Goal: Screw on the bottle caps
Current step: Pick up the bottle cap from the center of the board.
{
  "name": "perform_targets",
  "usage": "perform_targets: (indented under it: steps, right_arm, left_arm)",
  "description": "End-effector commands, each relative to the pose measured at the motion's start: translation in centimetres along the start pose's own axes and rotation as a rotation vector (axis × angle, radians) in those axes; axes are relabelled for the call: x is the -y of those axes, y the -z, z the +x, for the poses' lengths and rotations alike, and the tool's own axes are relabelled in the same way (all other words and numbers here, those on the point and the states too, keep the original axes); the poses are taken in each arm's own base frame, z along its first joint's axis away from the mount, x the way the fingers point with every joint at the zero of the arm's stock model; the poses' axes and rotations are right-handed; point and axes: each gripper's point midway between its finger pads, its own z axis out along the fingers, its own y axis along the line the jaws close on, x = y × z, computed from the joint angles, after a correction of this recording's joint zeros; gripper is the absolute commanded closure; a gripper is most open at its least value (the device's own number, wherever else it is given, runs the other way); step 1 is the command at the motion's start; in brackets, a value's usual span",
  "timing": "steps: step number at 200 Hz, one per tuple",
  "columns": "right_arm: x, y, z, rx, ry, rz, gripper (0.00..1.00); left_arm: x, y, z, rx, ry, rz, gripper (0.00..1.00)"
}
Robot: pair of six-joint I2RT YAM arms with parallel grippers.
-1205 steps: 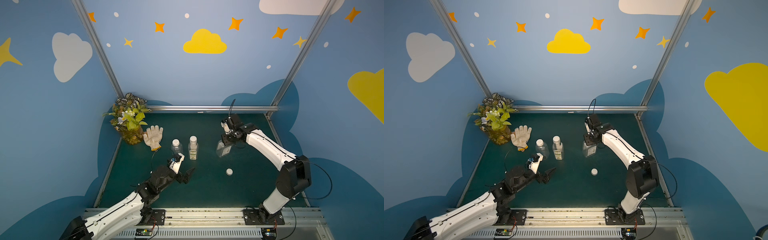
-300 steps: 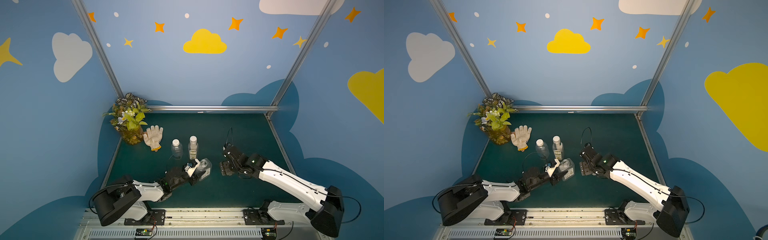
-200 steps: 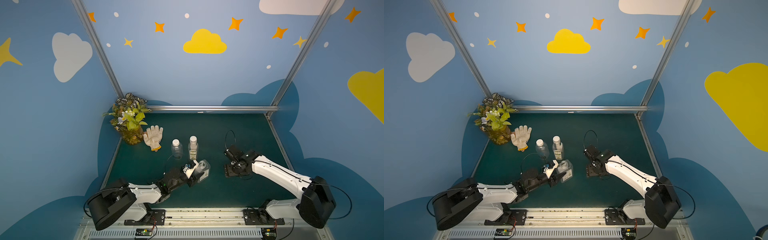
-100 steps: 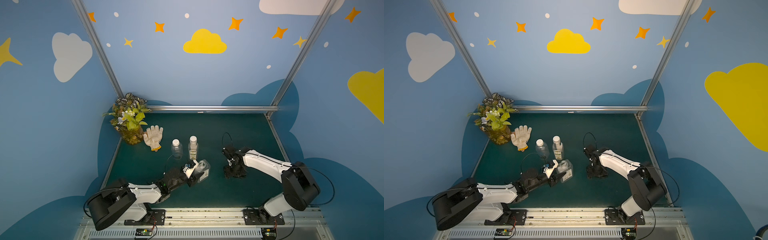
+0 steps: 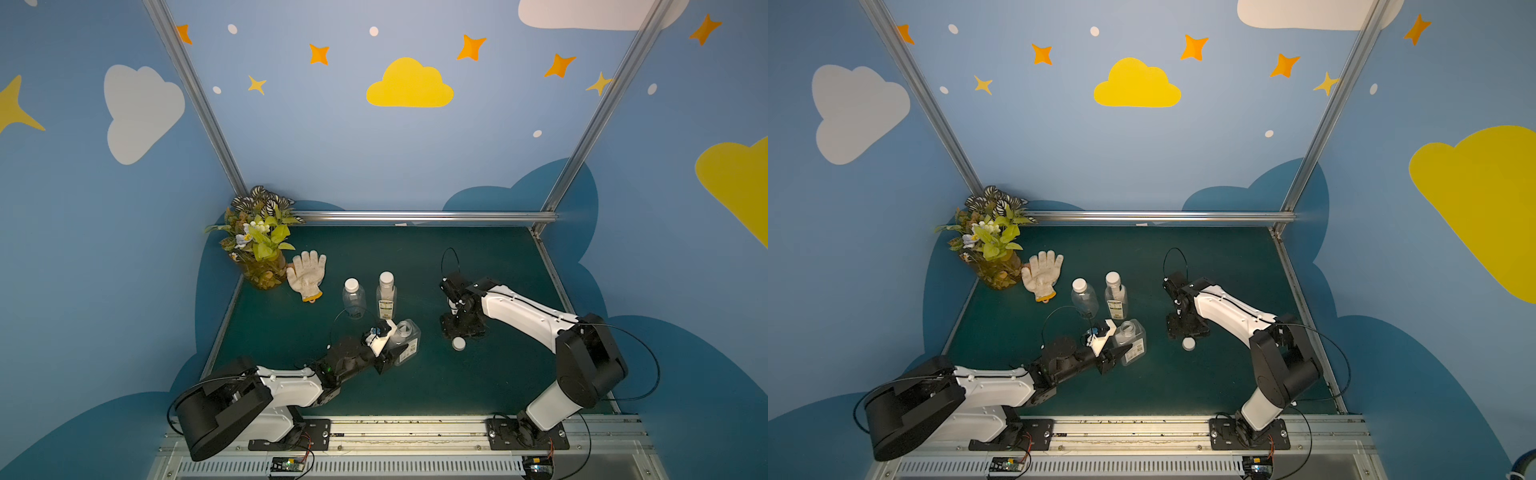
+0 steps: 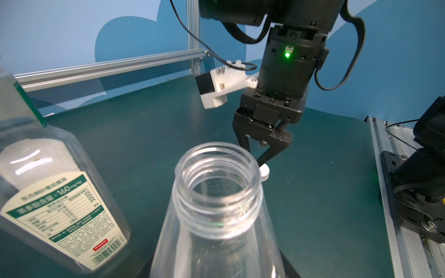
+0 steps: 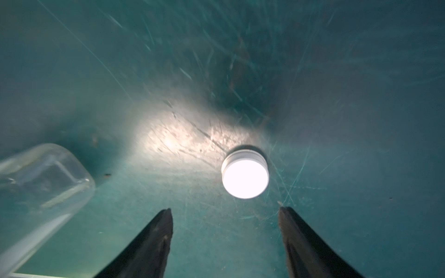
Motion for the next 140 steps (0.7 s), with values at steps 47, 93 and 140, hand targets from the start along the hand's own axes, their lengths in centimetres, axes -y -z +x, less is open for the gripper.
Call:
perform_targets:
  steps: [47,93,140]
  right_arm:
    - [1.8,-1.8,1.2,0.035,-0.048,0.06,0.28]
    - [2.0,-2.4,1.5,0.07,-0.072,0.057,0.32]
    - [1.7,-3.3,1.6,0.071,-0.059,0.065,0.36]
  left_arm:
    - [0.1,0.2,-0.4,0.014,-0.004,0.002,0.62]
    - [0.1,0.2,-0.5,0.016,-0.005,0.003,0.62]
    - [0.1,0.2,-0.5,0.014,-0.005,0.005,0.62]
